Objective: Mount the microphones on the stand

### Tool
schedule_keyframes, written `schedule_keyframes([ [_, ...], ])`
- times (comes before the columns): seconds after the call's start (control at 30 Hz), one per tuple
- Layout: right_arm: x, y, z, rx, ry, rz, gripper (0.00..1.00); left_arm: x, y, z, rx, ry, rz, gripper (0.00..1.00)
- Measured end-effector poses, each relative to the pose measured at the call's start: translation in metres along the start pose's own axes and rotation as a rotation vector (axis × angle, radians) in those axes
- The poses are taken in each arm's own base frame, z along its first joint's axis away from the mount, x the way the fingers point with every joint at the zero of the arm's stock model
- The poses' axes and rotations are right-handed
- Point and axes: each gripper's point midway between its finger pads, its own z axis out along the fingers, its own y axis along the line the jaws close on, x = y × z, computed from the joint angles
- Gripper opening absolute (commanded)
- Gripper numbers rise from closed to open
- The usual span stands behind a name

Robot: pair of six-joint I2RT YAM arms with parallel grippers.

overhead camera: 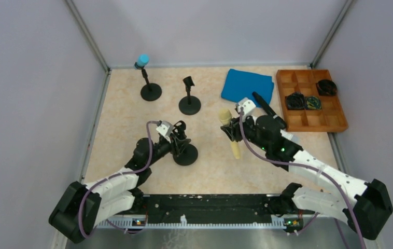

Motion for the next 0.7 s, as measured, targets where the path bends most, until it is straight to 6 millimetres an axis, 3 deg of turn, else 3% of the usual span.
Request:
schedule_keyframes([
  [0.2,-0.021,0.013,-0.028,-0.093,-0.305,-0.038,0.00,-0.002,-0.003,0.015,0.033,0.043,-0.011,0.00],
  [0.37,-0.028,0.019,-0.041,-0.136,-0.433,-0.063,0.00,0.000,-0.010,0.017,0.077,0.053,-0.016,0.00],
  [0.7,-0.109,0.034,-0.079,-0.202,-0.819,-0.087,0.00,0.004,-0.050,0.019,0.292,0.041,0.015,0.00],
])
